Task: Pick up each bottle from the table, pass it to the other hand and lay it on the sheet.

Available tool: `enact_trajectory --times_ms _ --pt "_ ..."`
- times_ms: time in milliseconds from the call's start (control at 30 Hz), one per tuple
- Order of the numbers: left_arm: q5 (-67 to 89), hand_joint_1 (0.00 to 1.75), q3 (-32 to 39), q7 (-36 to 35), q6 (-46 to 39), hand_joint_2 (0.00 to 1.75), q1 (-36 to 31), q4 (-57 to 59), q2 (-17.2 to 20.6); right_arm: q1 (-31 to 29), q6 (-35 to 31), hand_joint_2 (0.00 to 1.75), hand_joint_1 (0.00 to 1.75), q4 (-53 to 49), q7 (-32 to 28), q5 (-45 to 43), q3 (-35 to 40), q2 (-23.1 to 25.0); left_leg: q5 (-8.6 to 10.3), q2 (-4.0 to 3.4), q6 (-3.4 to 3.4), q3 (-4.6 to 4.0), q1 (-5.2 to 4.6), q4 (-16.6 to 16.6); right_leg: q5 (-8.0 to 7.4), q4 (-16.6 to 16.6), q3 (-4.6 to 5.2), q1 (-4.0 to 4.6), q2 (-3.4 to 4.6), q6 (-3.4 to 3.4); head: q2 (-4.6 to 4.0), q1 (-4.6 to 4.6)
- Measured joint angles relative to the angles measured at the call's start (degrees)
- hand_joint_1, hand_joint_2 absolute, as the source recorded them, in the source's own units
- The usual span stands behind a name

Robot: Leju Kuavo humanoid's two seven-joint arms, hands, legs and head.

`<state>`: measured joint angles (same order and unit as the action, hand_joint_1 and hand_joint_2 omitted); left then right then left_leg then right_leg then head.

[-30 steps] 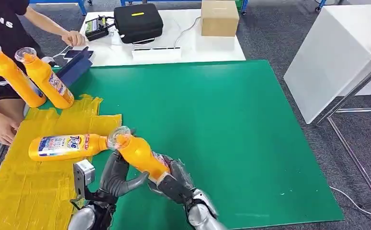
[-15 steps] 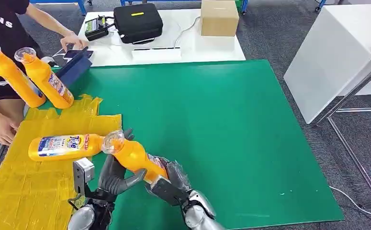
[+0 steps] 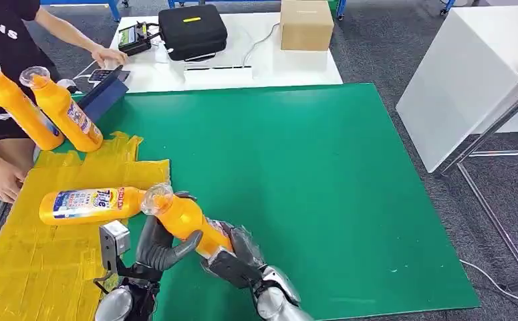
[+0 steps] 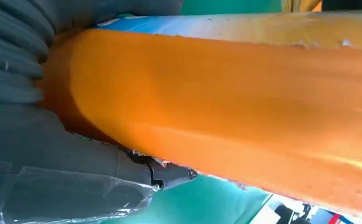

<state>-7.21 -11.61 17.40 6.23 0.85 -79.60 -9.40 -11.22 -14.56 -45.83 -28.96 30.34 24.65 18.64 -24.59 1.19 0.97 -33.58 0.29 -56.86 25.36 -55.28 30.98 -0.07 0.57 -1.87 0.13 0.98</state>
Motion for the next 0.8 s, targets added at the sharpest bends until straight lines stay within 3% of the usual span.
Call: enact_trajectory --times_ms 133,167,200,233,300,333,800 --pt "0.0 1.75 0.1 0.1 -0.2 1.75 0.1 0.0 0.0 -0.1 0.0 1.75 1.75 0.3 0.0 -0.2 0.0 0.0 0.00 0.00 0.00 0.00 0.00 0.0 0.00 0.0 0.00 0.00 0.00 0.00 0.00 0.00" --pt "0.0 1.75 0.1 0.2 -0.3 1.75 0.2 0.0 0.0 -0.1 -0.1 1.75 1.55 0.4 -0.2 -0.3 0.0 0.0 0.00 0.00 0.00 0.00 0.00 0.0 0.00 0.0 0.00 0.00 0.00 0.00 0.00 0.00" --pt "-0.1 1.75 0.1 0.3 -0.3 1.75 0.3 -0.1 0.0 -0.1 -0.1 1.75 0.58 0.4 -0.3 -0.3 0.0 0.0 0.00 0.00 0.00 0.00 0.00 0.0 0.00 0.0 0.00 0.00 0.00 0.00 0.00 0.00" --pt "-0.1 1.75 0.1 0.3 -0.4 1.75 0.3 -0.1 0.0 -0.1 -0.1 1.75 0.00 0.5 -0.3 -0.4 0.0 0.0 0.00 0.00 0.00 0.00 0.00 0.0 0.00 0.0 0.00 0.00 0.00 0.00 0.00 0.00" --pt "-0.2 1.75 0.2 0.3 -0.5 1.75 0.5 -0.3 0.0 -0.1 -0.1 1.75 0.00 0.5 -0.4 -0.5 0.0 0.0 0.00 0.00 0.00 0.00 0.00 0.0 0.00 0.0 0.00 0.00 0.00 0.00 0.00 0.00" --pt "-0.2 1.75 0.2 0.5 -0.7 1.75 0.6 -0.6 0.0 -0.1 -0.1 0.00 0.00 0.5 -0.6 -0.9 0.0 0.0 0.00 0.00 0.00 0.00 0.00 0.0 0.00 0.0 0.00 0.00 0.00 0.00 0.00 0.00" --pt "11.0 1.75 1.0 4.6 -7.3 1.75 3.9 -10.0 0.6 2.6 2.0 0.00 0.00 -7.2 -0.3 -4.3 -2.2 -1.2 0.00 0.00 0.00 -0.01 0.00 0.0 0.00 0.0 0.04 0.00 0.00 0.00 0.00 0.00"
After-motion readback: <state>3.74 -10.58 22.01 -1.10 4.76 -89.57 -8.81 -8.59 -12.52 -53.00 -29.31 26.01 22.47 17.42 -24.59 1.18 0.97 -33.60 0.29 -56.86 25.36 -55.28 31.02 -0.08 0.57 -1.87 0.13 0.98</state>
